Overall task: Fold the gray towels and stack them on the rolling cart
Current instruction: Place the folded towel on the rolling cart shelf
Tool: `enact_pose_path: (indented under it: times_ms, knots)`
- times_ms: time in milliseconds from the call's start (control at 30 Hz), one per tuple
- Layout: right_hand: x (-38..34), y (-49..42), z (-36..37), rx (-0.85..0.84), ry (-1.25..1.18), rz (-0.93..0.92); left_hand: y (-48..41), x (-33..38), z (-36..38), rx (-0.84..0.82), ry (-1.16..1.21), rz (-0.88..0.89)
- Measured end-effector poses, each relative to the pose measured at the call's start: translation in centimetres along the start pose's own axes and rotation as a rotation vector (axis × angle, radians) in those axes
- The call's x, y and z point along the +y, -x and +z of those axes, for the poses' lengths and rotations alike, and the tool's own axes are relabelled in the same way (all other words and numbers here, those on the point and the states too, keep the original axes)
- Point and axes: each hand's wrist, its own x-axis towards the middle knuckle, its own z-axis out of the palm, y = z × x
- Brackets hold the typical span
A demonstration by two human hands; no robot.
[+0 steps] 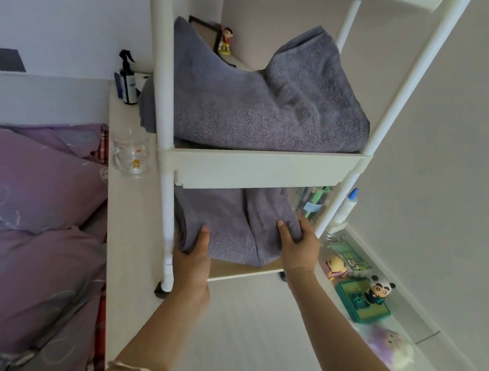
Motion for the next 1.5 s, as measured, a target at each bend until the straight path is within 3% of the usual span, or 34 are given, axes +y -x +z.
enact_pose_path:
  times_ms: [133,200,267,333,400,500,567,667,767,833,867,933,1000,1133,1367,1500]
  knots:
    - [0.1,-0.2,0.4,-0.018,0.135,-0.026,3.9,-0.9,0.4,0.061,-0.039,-0.107]
    - [-0.2,-0.3,0.0,-0.038,0.126,-0.02,6.9,-0.5,1.6,-0.01,-0.051,0.013]
    - [-0.3,-0.5,-0.5,-0.07,0.118,-0.03,7.7,0.6,3.0,-0.082,-0.13,0.251]
    - [-0.3,-0.7,-0.9,-0.104,0.146,-0.038,5.3,1.3,4.0,-0.137,-0.479,0.668]
    - [-0.4,-1.0,-1.1,-0.135,0.194,-0.028,1.1,0.9,4.6,-0.199,-1.042,0.976]
    - [-0.6,-1.2,-1.2,-0.177,0.309,0.001,-4.3,0.2,3.5,-0.262,-1.76,0.84]
    - [-0.5,-1.0,-0.9,-0.203,0.477,-0.002,-6.0,-0.1,2.3,-0.284,-1.943,0.658]
    - [-0.1,-0.1,-0.2,-0.142,0.735,-0.139,-6.3,-1.2,1.6,-0.235,-2.023,0.503]
    - [-0.1,-0.1,0.6,-0.025,0.898,-0.64,-5.8,-2.2,1.4,-0.163,-2.004,0.47]
    - [-0.1,-0.7,1.1,-0.176,1.045,-0.914,-6.0,-2.5,1.2,-0.138,-1.98,0.487]
    - [-0.1,-1.0,1.2,-0.306,1.143,-0.914,-6.1,-2.6,1.2,-0.138,-1.972,0.487]
    - [0.3,-1.5,1.0,-0.504,1.282,-0.677,-6.2,-2.7,1.2,-0.142,-1.953,0.466]
    - [0.8,-2.3,0.9,-0.569,1.353,-0.448,-6.3,-2.7,1.4,-0.149,-1.926,0.435]
    - [1.0,-2.6,2.0,-0.601,1.422,-0.387,-6.5,-2.7,1.4,-0.153,-1.919,0.404]
    - [1.5,-3.0,4.1,-0.666,1.336,-0.184,-6.7,-2.6,1.3,-0.168,-1.946,0.4]
    - [0.6,-1.6,3.0,-0.563,1.277,-0.3,-6.0,-2.0,1.0,-0.19,-1.884,0.49]
